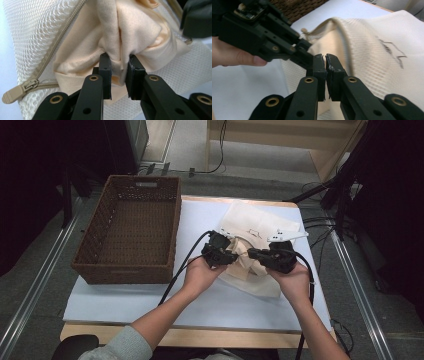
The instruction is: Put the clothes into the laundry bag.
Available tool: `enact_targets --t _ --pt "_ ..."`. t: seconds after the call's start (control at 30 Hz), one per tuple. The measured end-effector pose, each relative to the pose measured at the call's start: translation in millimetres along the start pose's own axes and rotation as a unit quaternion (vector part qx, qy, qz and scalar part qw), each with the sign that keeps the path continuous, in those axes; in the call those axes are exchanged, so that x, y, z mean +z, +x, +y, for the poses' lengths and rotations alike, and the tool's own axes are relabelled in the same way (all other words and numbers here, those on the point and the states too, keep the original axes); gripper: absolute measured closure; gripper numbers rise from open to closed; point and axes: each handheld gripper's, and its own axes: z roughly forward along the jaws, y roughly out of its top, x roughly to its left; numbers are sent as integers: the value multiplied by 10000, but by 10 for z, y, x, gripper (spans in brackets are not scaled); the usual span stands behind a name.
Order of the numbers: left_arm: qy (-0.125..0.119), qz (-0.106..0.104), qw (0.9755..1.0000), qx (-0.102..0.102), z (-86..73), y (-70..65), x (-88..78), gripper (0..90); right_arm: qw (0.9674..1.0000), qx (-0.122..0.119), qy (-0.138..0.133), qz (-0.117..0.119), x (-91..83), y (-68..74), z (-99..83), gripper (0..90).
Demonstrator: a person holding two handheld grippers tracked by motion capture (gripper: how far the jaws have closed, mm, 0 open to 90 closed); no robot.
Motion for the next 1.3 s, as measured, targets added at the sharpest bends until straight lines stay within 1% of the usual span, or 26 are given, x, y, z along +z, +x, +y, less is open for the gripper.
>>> enact_targets --t 0.03,0.1,0.13,0.2,0.27,0.3,0.33,0.37,0.4,0.47,0.5,0.53,0.67,0.73,0.77,0.87,0.9,0.93,1.0,1.03,1.07,1.1,1.13,1.17,1.27,1.3 --pt "5 -19 10000 -12 -13 4 3 779 10000 -7 -27 -4 -5 -16 1 850" --pt "19 -3 10000 49 -29 -1 -5 778 9999 29 -45 -121 -14 -33 11 800" --pt "51 21 9999 110 -41 -10 -13 778 9999 29 -45 -121 -14 -33 11 800" --pt "80 77 9997 194 -53 -20 -18 778 9998 27 -70 -174 -15 -37 14 757" --pt "91 61 9998 173 -56 -13 -18 778 9998 13 -51 -193 6 -46 10 724" --pt "68 49 9999 143 -52 -10 -17 779 9998 34 -30 -186 26 -51 4 698" --pt "18 14 9999 103 -47 -11 -18 779 9998 41 0 -186 47 -57 -3 697" --pt "5 23 9999 98 -45 -19 -17 779 9995 -9 66 -303 93 -60 -14 737" --pt "-18 8 9999 101 -45 -32 -8 779 9995 -9 66 -303 93 -60 -14 737" --pt "-42 41 9999 111 -43 -55 15 779 9989 0 139 -451 126 -57 -17 855" --pt "-44 63 9999 110 -38 -59 25 779 9989 65 150 -432 131 -65 -7 900" --pt "-37 70 9999 119 -35 -55 31 780 9990 117 156 -413 125 -64 2 900" --pt "-18 116 9999 68 -22 -17 71 780 9991 47 77 -411 67 -52 27 900" --pt "-49 145 9999 21 -10 -6 85 779 9993 69 32 -365 36 -54 34 900" --pt "-139 167 9998 16 3 -15 89 779 9993 104 29 -344 22 -55 38 900" --pt "-263 203 9994 7 65 -45 103 779 9997 164 -13 -174 -11 -49 53 900" --pt "-366 265 9990 -1 130 -57 114 779 9999 103 -16 -103 -27 -24 70 900" --pt "-366 265 9990 -1 130 -57 114 779 9999 103 -16 -103 -27 -24 70 900" --pt "-524 364 9980 -40 199 -49 104 779 9999 84 -50 -36 -40 -1 77 900" --pt "-659 432 9968 -98 236 -42 95 779 9999 83 -89 -10 -56 6 82 900" --pt "-671 493 9965 -79 278 -14 101 779 9999 86 -110 -2 -64 6 81 900" --pt "-671 493 9965 -79 278 -14 101 778 9999 86 -110 -2 -64 6 81 900" --pt "-660 548 9963 -28 283 -1 121 778 9999 101 -127 19 -74 0 79 900" --pt "-565 581 9967 -47 277 40 169 776 9999 106 -128 12 -78 -5 75 900" --pt "-331 424 9982 -273 219 167 285 758 9998 205 -28 42 -32 -53 35 900" --pt "-328 438 9981 -266 174 197 300 750 9998 197 5 32 -11 -64 20 900"
